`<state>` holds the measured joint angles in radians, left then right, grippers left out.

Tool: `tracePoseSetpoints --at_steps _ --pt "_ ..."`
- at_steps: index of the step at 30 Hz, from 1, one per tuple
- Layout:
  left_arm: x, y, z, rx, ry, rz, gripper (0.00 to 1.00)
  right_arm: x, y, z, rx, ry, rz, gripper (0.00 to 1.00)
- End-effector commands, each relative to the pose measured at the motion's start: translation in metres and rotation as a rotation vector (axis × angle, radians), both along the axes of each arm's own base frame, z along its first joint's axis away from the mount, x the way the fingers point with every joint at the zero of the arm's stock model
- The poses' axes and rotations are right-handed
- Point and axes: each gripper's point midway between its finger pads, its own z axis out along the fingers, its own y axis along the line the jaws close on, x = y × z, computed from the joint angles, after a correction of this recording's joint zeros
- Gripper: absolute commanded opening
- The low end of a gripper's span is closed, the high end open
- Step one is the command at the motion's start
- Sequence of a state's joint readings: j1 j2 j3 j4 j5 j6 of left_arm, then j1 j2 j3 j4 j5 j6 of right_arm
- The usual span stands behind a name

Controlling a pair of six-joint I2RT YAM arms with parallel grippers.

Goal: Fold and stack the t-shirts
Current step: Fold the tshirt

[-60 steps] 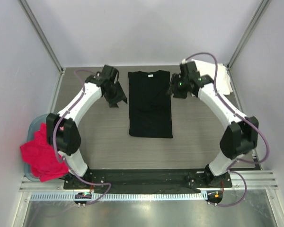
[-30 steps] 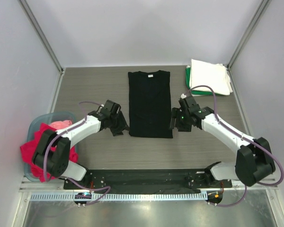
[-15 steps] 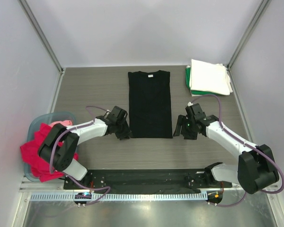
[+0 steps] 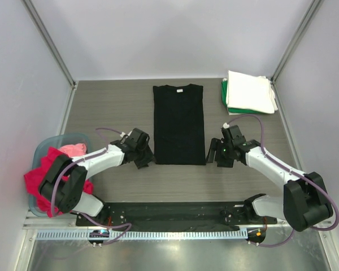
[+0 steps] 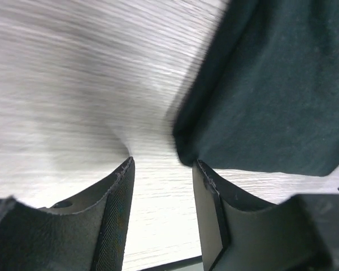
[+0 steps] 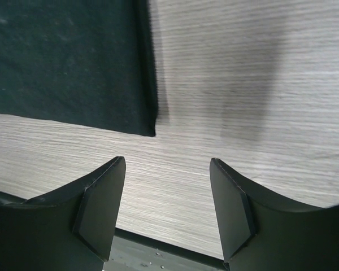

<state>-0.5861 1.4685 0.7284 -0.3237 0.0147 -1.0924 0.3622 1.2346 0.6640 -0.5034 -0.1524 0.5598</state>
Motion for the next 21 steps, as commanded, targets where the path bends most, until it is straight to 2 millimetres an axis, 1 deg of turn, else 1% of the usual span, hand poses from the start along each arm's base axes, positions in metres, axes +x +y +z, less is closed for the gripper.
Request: tracePoseSetpoints --at_steps 1,4,9,12,18,21 --pt "0.0 0.02 0.01 0.08 -0.035 0.031 0.47 0.011 0.009 0.009 0.056 -0.056 0.004 0.67" --pt "0.005 0.019 0.014 0.086 -0.048 0.031 0.46 0.011 0.015 0.004 0.082 -0.043 0.005 0.67" --pt "0.005 0.018 -0.004 0.112 0.001 0.024 0.39 0.012 0.025 -0.012 0.135 -0.009 0.005 0.67" --pt "0.006 0.016 -0.01 0.11 0.01 0.02 0.36 0.009 0.028 -0.02 0.15 0.007 0.01 0.66" --pt "0.002 0.017 -0.019 0.117 0.027 0.02 0.34 0.003 0.026 -0.036 0.144 0.039 0.011 0.62" --pt "-0.003 0.017 -0.015 0.101 0.035 0.024 0.31 0.002 0.026 -0.039 0.14 0.041 0.013 0.62"
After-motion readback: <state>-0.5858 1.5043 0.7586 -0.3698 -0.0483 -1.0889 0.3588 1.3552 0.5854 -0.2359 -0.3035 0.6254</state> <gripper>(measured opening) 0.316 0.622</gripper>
